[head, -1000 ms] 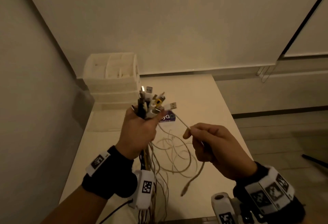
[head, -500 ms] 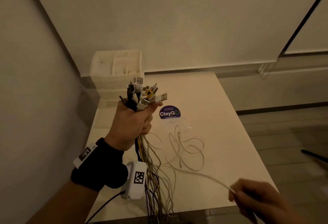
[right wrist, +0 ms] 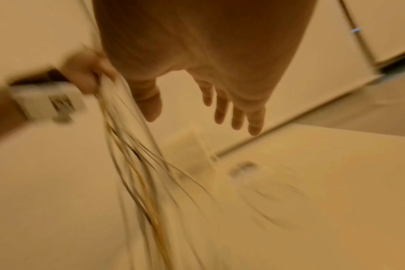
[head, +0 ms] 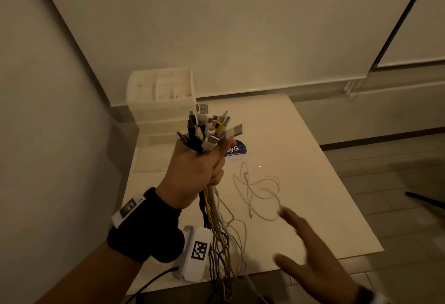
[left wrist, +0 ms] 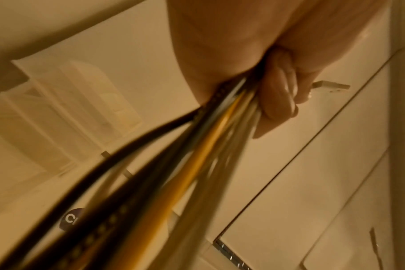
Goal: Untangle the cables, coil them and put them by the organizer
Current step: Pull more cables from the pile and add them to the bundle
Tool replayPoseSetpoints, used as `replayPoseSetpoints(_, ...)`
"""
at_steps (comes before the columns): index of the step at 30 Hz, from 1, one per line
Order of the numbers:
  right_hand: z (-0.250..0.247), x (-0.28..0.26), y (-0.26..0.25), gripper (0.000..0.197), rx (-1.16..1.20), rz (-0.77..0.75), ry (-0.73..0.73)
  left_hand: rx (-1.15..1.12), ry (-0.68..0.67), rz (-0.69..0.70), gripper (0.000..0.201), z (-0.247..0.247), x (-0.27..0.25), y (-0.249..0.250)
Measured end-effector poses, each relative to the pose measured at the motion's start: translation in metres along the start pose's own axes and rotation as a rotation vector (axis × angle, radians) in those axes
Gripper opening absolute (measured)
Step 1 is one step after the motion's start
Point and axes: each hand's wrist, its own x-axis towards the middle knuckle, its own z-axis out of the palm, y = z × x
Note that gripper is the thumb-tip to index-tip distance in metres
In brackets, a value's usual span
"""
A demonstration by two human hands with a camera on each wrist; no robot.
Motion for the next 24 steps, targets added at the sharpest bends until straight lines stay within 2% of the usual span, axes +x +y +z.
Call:
replayPoseSetpoints(2,0.02,0.042,-0.044,0.08,-0.012,-0.178,-0.083,0.036,-0.038,0.004,0.019,0.011,-0.008,0.001)
replayPoseSetpoints(3,0.026,0.061,-0.062,0.07,0.024,-0.229,-0.137,0.056,-0.056,0.003,0.019,0.016,-0.011,0.001)
replayPoseSetpoints(6,0.039,0.093,-0.099,0.025,0.185,-0.213,-0.331,0.136,-0.054,0.007,0.018,0.022,-0.02,-0.001)
replayPoseSetpoints(8,0.049,0.096,-0.1,0.008,0.229,-0.224,-0.382,0.12,-0.02,-0.001,0.017,0.018,-0.025,-0.001)
replayPoseSetpoints(9,0.053,0.095,-0.096,0.008,0.254,-0.215,-0.386,0.058,-0.005,-0.015,0.011,0.016,-0.027,0.0)
replayPoseSetpoints(11,0.06,0.091,-0.082,0.032,0.23,-0.16,-0.373,-0.09,0.006,-0.031,0.013,0.011,-0.029,0.005)
replayPoseSetpoints(13,0.068,0.084,-0.065,0.046,0.182,-0.1,-0.362,-0.183,0.01,-0.029,0.012,0.007,-0.028,0.013)
replayPoseSetpoints(15,0.074,0.08,-0.046,0.052,0.166,-0.065,-0.341,-0.194,0.002,-0.01,0.017,0.005,-0.026,0.017)
replayPoseSetpoints(18,0.079,0.082,-0.026,0.053,0.169,-0.017,-0.34,-0.169,0.01,-0.022,0.034,0.004,-0.024,0.016)
replayPoseSetpoints(21,0.088,0.083,0.002,0.047,0.142,0.05,-0.377,-0.202,-0.058,0.03,0.03,0.004,-0.022,0.02)
replayPoseSetpoints(24,0.107,0.087,0.034,0.066,0.155,0.148,-0.354,-0.222,-0.076,0.03,0.033,0.008,-0.018,0.023)
